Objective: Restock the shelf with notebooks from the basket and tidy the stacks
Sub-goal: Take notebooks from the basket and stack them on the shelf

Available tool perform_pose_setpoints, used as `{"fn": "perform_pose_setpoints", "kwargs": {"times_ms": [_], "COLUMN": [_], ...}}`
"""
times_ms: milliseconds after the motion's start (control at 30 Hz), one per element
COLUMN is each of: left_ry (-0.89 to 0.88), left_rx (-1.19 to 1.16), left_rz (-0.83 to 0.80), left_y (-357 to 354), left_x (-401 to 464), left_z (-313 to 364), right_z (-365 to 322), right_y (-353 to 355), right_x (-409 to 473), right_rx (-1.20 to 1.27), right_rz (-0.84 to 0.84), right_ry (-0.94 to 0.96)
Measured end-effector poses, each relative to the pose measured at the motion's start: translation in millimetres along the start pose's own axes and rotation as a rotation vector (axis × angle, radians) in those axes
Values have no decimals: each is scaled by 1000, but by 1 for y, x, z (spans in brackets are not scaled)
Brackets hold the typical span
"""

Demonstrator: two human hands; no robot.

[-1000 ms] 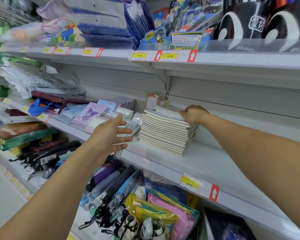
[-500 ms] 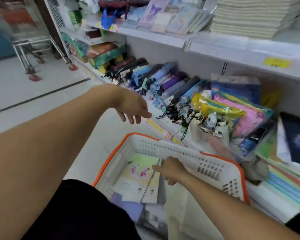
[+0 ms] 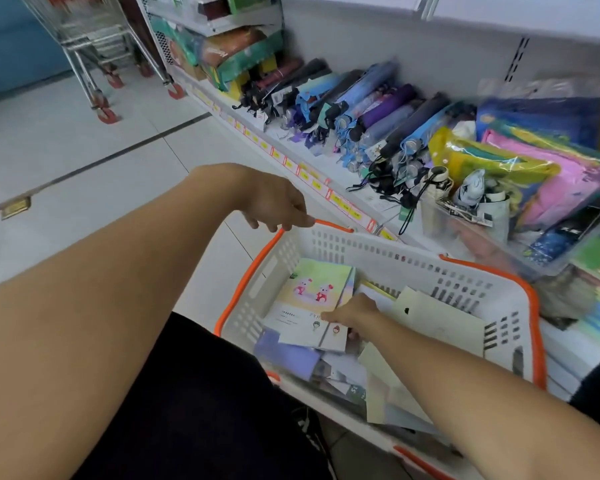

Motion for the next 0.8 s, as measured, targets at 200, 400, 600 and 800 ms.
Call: {"fn": "perform_pose_setpoints", "kwargs": {"times_ms": [200,400,600,800], "left_ry": [65,57,45,128], "left_rx": [-43,-101,-153,-207], "left_rz": [-57,-39,-33,-34], "left_y": [-3,3,4,-1], "left_x": [17,18,16,14], "left_z": [-21,-15,-11,-42], "right_z": [9,0,-17,-60], "right_y": [19,36,34,115], "right_x": [2,-3,-12,-49], "right_rx": [-32,63,-130,-29], "right_rz": [-44,82,82,-70], "right_ry": [-90,37,128,297]}}
Point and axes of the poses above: each hand's wrist, its own x-axis towards the middle knuckle, its own y-axis out of the back of the hand, z = x × y, the point moved 9 cm from there along x, towards the middle knuckle, and after that the axes turned 5 degrees about -y, right-handed, at the moved point
